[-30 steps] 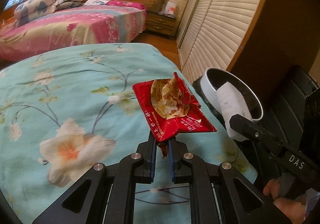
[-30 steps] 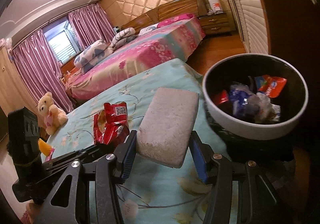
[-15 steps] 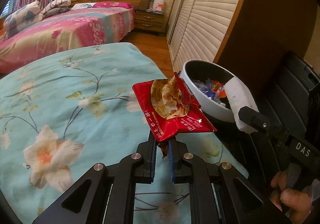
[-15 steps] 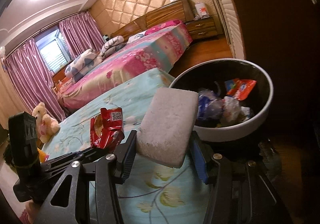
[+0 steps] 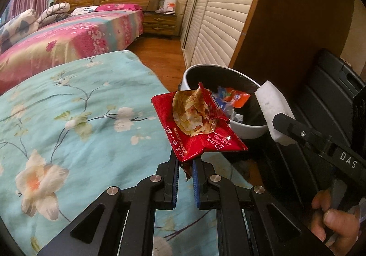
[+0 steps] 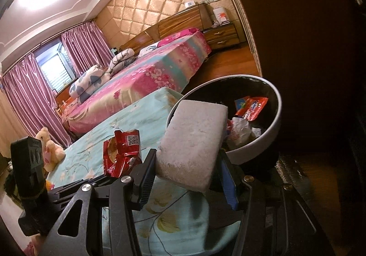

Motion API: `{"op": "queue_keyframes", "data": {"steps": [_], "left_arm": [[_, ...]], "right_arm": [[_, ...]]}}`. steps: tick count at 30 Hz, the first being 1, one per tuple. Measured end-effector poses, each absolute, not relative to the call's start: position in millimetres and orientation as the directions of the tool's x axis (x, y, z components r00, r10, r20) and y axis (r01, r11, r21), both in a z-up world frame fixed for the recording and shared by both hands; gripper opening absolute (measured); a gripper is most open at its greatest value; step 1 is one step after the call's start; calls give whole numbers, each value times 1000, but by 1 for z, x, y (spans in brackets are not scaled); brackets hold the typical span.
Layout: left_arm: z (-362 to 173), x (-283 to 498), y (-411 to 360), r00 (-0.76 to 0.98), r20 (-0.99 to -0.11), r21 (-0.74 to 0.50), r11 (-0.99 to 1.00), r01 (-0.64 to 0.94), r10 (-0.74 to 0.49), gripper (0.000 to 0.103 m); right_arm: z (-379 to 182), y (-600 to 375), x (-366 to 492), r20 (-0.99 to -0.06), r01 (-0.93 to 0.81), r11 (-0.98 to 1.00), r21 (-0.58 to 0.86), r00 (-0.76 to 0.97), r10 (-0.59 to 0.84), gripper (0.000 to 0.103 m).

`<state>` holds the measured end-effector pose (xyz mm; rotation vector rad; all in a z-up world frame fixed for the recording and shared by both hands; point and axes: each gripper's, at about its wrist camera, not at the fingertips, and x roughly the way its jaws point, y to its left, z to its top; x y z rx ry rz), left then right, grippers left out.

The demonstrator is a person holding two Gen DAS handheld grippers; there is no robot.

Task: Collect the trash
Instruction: 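Carry the red chip bag and white foam block over the black bin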

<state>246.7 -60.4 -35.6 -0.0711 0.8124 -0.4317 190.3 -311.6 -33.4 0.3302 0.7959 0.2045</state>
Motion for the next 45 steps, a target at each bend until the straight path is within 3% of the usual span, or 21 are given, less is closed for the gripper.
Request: {"op": "queue_keyframes", "data": {"steps": [22, 35, 45], "left_arm": [[-34, 247, -71, 602, -682, -235, 904, 357, -415, 9], [-23, 218, -39, 647, -660, -253, 924, 287, -382, 9], [-38, 211, 6, 651, -640, -356, 908, 219, -408, 9]], "right_arm": [[-33, -323, 187, -660, -27, 923, 385, 690, 296, 52], [-28, -296, 182, -646, -97, 908, 409, 672, 362, 52], [-30, -252, 183, -684, -127, 922, 366, 635, 359, 52]]}}
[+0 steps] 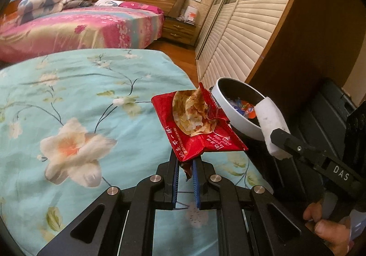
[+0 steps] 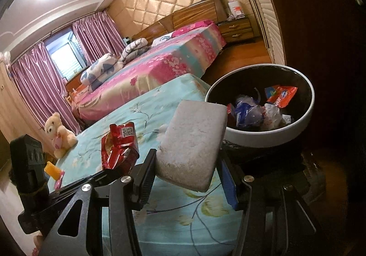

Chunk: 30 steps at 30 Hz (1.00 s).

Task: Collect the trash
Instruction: 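Carry the red chip bag and white foam block over the black bin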

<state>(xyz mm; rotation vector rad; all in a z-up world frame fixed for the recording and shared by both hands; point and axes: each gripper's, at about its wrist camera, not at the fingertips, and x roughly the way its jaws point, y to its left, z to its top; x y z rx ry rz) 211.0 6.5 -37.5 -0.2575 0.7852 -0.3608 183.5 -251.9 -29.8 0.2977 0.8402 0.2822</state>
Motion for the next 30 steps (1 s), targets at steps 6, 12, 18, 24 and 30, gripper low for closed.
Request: {"op": "queue_keyframes", "data": {"steps": [6, 12, 18, 24, 30], "left_arm": [[-42, 217, 24, 636, -622, -397, 884, 248, -458, 9], [-42, 229, 21, 618, -637, -373, 886, 276, -461, 9], [-35, 248, -7, 608, -656, -351, 894, 279, -448, 9], [-27, 255, -26, 611, -674, -312, 910, 273, -415, 9], [-25, 261, -49, 599, -692, -275, 915, 295, -402, 9]], "right_arm": [[-24, -239, 173, -703, -100, 938, 333, 637, 317, 52], [-23, -251, 173, -695, -58, 938, 342, 656, 294, 53], [-26, -274, 189, -695, -46, 933, 356, 655, 297, 53], [-25, -289, 193, -675, -62, 924, 378, 664, 321, 53], [-26, -302, 193, -670, -62, 921, 385, 667, 325, 53]]}}
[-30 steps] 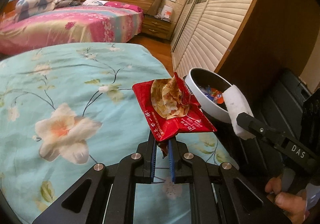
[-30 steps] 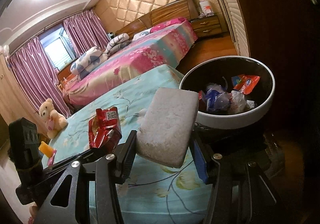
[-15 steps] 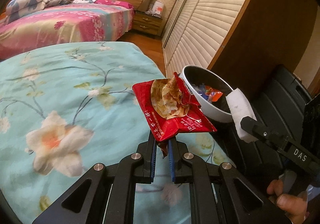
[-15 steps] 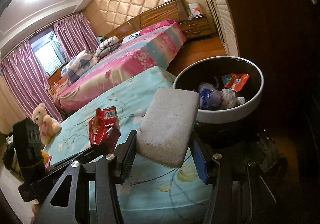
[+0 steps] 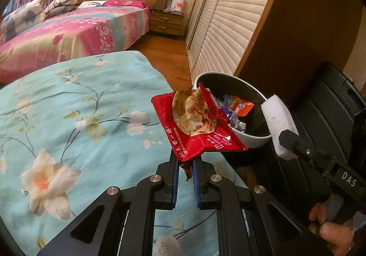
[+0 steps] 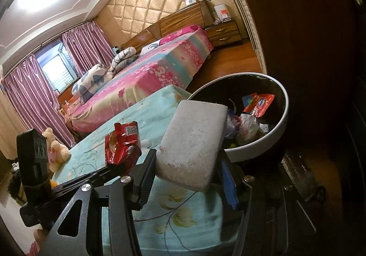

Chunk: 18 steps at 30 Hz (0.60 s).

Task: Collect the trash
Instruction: 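Carry the red chip bag and white foam block over the black bin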

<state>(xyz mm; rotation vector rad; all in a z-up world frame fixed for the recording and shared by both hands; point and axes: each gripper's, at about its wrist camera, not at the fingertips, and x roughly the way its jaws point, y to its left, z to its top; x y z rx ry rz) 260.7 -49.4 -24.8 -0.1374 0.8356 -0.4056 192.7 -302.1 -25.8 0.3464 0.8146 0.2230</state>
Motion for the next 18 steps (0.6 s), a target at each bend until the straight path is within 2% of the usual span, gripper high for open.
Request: {"op": "queue_keyframes", "data": {"steps": [18], "left_arm": [[-18, 281, -82, 587, -702, -235, 909, 345, -404, 9]], "right_arm": [[-26, -323, 213, -667, -50, 918, 393, 671, 322, 53]]}}
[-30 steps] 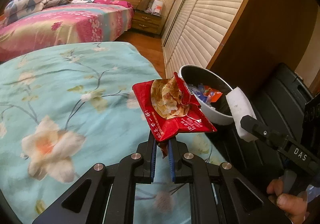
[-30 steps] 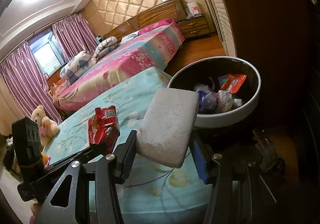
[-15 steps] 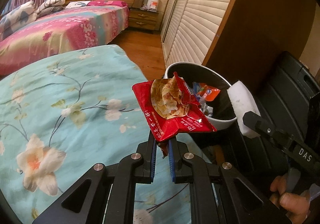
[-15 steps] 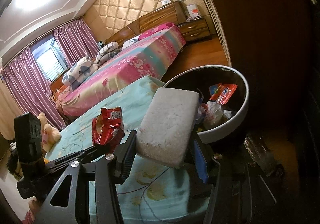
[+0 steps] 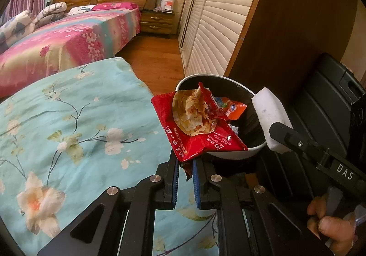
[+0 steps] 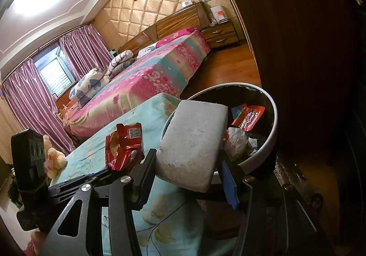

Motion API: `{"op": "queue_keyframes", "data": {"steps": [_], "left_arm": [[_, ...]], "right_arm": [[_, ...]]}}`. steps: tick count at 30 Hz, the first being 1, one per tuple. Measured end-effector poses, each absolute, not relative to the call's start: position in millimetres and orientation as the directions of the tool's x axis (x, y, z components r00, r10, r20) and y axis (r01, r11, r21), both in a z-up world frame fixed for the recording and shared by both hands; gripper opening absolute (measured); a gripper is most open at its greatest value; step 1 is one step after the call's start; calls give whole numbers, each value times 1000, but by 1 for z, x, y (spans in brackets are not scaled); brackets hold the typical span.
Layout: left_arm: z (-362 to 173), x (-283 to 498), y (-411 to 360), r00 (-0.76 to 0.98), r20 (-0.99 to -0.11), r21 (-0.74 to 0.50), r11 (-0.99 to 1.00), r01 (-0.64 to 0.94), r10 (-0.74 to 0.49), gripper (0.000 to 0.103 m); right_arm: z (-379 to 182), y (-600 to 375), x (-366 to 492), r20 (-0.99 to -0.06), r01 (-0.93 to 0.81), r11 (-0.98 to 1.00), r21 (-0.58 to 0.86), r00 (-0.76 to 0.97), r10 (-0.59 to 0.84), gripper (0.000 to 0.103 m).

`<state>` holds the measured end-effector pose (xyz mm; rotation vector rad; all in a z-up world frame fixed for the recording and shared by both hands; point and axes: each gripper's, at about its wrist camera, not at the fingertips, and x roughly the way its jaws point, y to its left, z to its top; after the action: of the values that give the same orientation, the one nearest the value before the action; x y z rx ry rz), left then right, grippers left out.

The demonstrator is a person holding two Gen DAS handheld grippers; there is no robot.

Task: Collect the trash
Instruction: 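Carry the red chip bag and white foam block over the black bin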

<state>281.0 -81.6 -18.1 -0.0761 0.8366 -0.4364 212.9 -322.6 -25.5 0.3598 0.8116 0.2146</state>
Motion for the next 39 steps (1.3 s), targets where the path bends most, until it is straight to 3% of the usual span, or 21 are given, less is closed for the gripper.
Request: {"op": "queue_keyframes", "data": {"steps": [39], "left_arm": [[-10, 309, -112, 590, -690, -210, 897, 390, -418, 10]], "right_arm": [[-27, -342, 229, -691, -23, 924, 382, 657, 302, 54]]}}
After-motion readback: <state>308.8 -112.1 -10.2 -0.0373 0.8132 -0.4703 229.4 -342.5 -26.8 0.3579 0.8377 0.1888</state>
